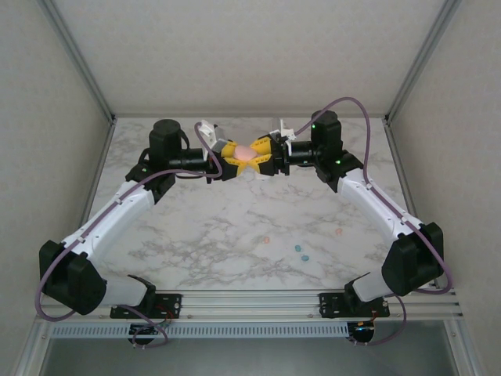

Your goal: Insert wireless bluetooth earbuds into charging case

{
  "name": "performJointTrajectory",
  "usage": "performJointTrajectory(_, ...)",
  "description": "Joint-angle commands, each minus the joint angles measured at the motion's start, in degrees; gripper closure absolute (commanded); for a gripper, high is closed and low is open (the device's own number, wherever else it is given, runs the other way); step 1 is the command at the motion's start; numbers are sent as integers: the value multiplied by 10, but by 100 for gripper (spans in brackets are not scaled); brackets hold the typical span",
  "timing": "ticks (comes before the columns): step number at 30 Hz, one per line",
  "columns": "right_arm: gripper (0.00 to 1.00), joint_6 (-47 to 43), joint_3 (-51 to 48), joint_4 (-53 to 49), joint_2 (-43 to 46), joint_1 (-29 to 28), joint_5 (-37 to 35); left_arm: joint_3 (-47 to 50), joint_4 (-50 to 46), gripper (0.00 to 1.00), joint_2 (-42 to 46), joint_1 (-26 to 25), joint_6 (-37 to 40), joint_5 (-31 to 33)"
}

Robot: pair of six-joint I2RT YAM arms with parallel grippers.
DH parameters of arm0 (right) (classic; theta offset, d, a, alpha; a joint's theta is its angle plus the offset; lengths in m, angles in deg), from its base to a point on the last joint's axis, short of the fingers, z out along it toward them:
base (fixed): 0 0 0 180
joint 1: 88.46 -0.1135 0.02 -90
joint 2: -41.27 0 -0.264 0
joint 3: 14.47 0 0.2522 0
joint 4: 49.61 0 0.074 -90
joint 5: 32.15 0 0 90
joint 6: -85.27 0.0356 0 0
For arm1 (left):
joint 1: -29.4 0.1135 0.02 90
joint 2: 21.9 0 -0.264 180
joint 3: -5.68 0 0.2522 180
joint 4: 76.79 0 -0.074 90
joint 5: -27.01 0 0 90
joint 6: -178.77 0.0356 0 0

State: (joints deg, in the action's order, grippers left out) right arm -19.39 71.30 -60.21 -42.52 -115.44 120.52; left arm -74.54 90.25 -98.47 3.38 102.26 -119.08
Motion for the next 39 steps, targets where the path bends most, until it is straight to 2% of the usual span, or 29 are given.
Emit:
performJointTrajectory(1, 61, -16, 14, -3, 11, -6, -13, -26, 1, 55, -3, -5, -6, -24)
performJointTrajectory(12, 60, -26, 12, -4, 14, -7, -18, -36, -18, 54, -7, -5, -1, -35)
performJointTrajectory(19, 60, -30, 9, -6, 14, -6, -23, -40, -19, 59, -8, -6, -5, -37)
performJointTrajectory(30, 53, -32, 16, -26, 16, -6, -37, -40, -19, 73, -7, -6, -10, -28)
performJointTrajectory(34, 47, -14, 15, -22, 22, -4, -59, -26, -8, 74, -1, -6, -17, -21)
performJointTrajectory(39, 45, 20, 14, -16, 23, 5, -58, -11, 6, 75, 6, -9, -26, -21)
